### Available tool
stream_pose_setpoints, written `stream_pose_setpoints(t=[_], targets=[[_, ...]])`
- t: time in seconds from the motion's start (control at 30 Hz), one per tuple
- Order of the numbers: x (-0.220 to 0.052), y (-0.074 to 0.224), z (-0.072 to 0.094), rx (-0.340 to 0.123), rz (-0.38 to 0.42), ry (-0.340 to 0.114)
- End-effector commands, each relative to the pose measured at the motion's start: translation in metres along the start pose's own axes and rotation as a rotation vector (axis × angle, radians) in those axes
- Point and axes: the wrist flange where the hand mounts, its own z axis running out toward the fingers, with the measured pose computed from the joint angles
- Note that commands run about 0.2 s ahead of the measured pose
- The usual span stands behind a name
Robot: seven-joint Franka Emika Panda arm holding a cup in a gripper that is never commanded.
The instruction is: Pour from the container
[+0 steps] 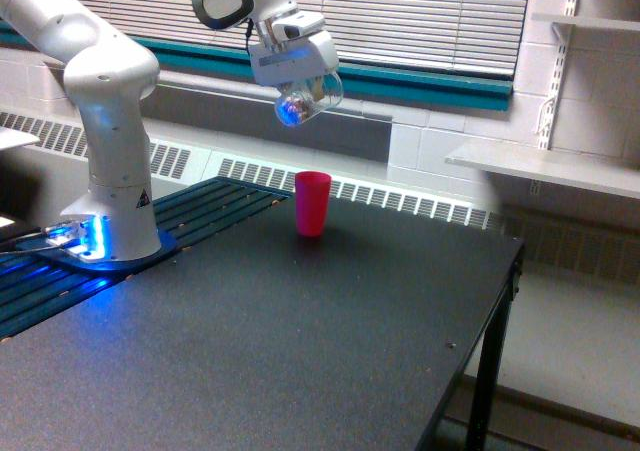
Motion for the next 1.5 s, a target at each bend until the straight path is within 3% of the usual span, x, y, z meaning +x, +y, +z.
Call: stream_pose_setpoints(t=[0.03,0.7,1.5], targets=[[-0.014,0.001,0.019,-0.014,-0.029,-0.060],[-0.024,-0.015,0.044,-0.005,-0.076,-0.120],[-0.038,-0.017,0.073,-0.034,-0.141,-0.192]])
